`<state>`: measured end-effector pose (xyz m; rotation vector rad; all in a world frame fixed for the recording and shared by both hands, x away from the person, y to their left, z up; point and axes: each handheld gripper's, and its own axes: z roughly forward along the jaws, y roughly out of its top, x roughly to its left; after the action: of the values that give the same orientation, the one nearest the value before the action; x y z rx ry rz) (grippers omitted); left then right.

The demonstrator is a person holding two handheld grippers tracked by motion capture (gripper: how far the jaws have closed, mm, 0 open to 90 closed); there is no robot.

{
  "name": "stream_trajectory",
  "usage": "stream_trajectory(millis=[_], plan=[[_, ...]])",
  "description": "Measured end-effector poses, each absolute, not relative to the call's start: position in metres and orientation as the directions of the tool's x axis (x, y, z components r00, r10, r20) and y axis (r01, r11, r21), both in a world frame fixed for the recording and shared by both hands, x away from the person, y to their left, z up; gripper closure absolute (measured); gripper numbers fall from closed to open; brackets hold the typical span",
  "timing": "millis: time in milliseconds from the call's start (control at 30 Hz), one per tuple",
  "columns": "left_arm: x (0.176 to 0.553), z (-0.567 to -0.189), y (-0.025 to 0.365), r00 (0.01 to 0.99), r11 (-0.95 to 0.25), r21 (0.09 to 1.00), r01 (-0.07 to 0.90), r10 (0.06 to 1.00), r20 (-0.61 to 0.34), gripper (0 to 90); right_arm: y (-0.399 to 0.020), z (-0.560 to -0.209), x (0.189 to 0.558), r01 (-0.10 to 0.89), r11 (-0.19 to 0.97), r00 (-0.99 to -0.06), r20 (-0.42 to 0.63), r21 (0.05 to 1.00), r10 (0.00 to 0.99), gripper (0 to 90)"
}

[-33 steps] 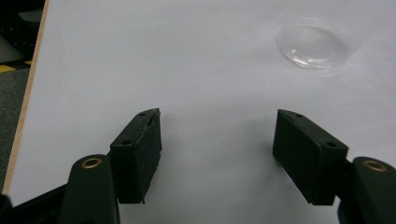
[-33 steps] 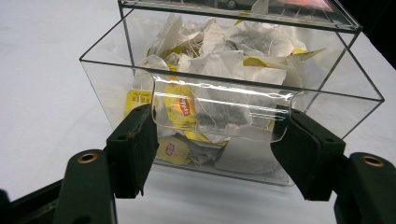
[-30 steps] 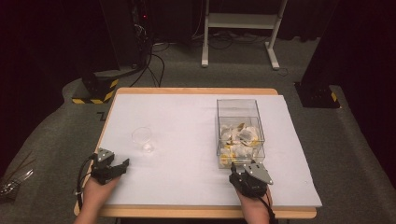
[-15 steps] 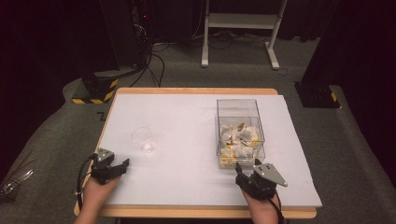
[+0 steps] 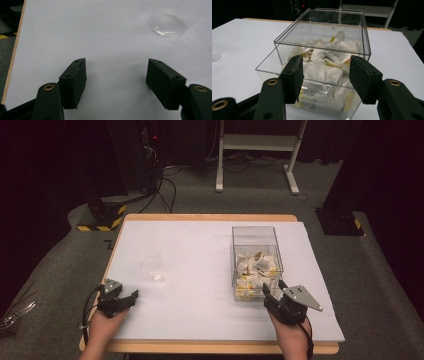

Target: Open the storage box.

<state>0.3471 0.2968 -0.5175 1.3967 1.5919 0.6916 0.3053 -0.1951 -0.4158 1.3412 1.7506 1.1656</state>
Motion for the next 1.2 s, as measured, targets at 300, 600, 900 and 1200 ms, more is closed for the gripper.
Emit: stream_trajectory(millis=[300, 600, 900, 1200], plan=[[0.347, -0.518, 0.297, 0.022, 0.214, 0.854, 0.475, 0.967, -0.254, 32.7, -0.210, -0.416, 0.328, 0.398, 0.071, -0.254, 0.035, 0.914, 0.966, 48.1], [0.347, -0.518, 0.297, 0.023, 0.211, 0.854, 0.476, 0.968, -0.252, 32.7, -0.221, -0.420, 0.343, 0.407, 0.075, -0.234, 0.025, 0.911, 0.972, 55.0], [0.347, -0.518, 0.297, 0.024, 0.211, 0.854, 0.476, 0.967, -0.252, 32.7, -0.223, -0.437, 0.349, 0.417, 0.079, -0.197, 0.005, 0.905, 0.980, 65.2], [0.347, -0.518, 0.297, 0.023, 0.211, 0.854, 0.476, 0.967, -0.252, 32.7, -0.223, -0.445, 0.349, 0.425, 0.073, -0.194, 0.012, 0.902, 0.981, 68.3]])
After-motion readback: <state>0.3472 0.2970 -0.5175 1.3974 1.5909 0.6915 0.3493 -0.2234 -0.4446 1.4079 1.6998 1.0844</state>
